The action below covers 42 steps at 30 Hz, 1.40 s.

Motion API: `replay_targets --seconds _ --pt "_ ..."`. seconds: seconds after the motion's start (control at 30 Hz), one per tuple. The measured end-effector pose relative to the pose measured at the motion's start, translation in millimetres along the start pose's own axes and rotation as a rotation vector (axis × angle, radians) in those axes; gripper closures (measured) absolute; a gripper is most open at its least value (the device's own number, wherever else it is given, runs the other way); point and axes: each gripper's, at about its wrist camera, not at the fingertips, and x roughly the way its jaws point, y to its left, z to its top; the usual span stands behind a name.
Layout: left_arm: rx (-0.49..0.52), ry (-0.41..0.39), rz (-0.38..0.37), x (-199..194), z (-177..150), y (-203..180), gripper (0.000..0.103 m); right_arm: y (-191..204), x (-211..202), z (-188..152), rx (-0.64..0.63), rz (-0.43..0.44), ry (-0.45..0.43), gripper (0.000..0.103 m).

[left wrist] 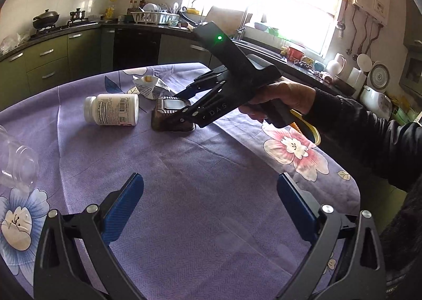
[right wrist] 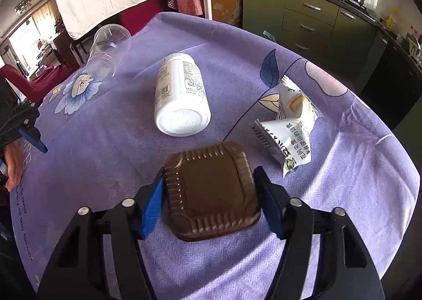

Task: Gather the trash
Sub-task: 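Carry the brown box with the right gripper over the bin and release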

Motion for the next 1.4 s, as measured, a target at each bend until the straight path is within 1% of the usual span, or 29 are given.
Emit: replay_targets --seconds 0.23,0.37,0.47,0.53,0.6,0.7,0.8,0.9,1.0,1.07,1.13,1.2,1.23,1.3,1.4 --pt "-0.019 0.004 -0.001 -1 -1 4 0.007 31 -40 -32 0.037 -0.049 -0.038 0.041" --pt "-0.006 0.006 0.019 0 -1 1 0.007 53 -78 -54 0.058 -0.082 -0.086 0.041" --pt "0.001 0.009 0.031 1 -2 0 0.007 60 -115 -79 0.11 -0.115 -0.125 0.041" --pt "0.002 0.011 0.041 1 -3 0 0.007 55 -140 -99 0.172 -0.159 -0.143 0.041" --pt "0.003 0.008 0.048 0 -3 0 0.007 40 -165 -124 0.251 -0.229 -0.144 0.041" --pt "0.012 0.002 0.066 -1 -3 -1 0.007 6 -198 -169 0.396 -0.364 -0.11 0.04" --pt "0.015 0.002 0.075 -1 -3 -1 0.007 -31 -218 -215 0.525 -0.483 -0.062 0.04" --pt "0.015 0.013 0.084 2 -3 0 0.007 -63 -229 -254 0.628 -0.562 -0.022 0.04" --pt "0.015 0.023 0.09 5 -4 1 0.007 -86 -228 -280 0.691 -0.592 -0.004 0.04" --pt "0.013 0.027 0.088 5 -4 2 0.007 -97 -224 -293 0.711 -0.613 0.007 0.039" --pt "0.012 0.027 0.088 6 -4 2 0.007 -106 -219 -299 0.722 -0.634 0.028 0.037" --pt "0.013 0.027 0.088 6 -4 2 0.007 -112 -217 -305 0.736 -0.661 0.043 0.03" --pt "0.013 0.027 0.088 6 -4 2 0.007 -111 -212 -303 0.74 -0.673 0.039 0.029" --pt "0.014 0.027 0.088 5 -4 2 0.007 -106 -216 -299 0.752 -0.666 0.008 0.029" --pt "0.017 0.031 0.085 6 -4 1 0.007 -82 -220 -288 0.736 -0.663 -0.04 0.027"
